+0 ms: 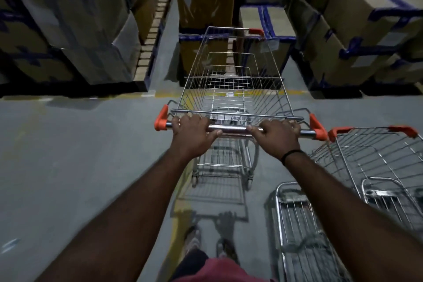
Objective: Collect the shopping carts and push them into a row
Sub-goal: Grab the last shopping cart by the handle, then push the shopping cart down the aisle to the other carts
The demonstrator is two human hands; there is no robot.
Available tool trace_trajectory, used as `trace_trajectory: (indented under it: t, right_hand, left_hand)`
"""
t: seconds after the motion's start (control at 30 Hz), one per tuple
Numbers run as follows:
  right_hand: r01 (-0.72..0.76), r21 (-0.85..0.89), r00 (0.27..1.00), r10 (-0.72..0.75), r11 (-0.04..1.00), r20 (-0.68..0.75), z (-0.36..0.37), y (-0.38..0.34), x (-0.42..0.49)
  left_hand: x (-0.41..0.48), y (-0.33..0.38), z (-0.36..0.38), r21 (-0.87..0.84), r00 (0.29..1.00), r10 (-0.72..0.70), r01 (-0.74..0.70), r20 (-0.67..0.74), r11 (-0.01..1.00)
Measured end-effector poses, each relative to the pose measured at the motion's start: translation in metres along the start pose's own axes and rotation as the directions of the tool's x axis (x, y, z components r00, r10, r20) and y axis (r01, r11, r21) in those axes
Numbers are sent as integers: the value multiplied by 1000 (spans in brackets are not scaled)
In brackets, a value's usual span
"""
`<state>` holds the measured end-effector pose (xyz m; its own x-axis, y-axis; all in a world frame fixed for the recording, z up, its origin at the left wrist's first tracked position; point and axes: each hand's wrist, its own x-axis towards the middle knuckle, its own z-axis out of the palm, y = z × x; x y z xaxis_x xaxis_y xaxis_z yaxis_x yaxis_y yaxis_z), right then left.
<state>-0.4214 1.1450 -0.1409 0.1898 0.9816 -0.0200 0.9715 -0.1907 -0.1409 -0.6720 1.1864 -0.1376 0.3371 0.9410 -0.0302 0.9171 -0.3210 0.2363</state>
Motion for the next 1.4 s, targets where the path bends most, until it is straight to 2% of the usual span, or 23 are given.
trace_trajectory:
  t: [0.27,0.37,0.5,0.83,1.03,1.3,1.4]
  right_hand:
    - [-87,-29,993,88,996,74,-9,-9,57]
    - [-86,-35,994,89,996,70,-11,-7,61]
    - [-66,-49,994,70,997,84,-16,-8,52]
    - [40,-113,982,-18,993,187,-16,-10,-25]
    - [127,-96,978,-109,987,178,-15,-14,-92]
    - [208,-56,961,-193,977,198,-25,3,-152]
    - [207,6,957,-203,978,207,-28,15,-178]
  left_hand:
    - [83,-17,-22,78,991,63,-72,118,994]
    - [90,-14,-21,74,986,57,-69,157,995]
    - [78,-12,-20,50,989,45,-53,138,997]
    - [-19,-1,-14,80,992,-46,36,122,996]
    - [-94,8,-15,122,993,-90,80,76,989]
    - [-167,34,-6,53,993,-106,103,55,993]
    - [-190,41,-4,46,991,-101,97,90,994]
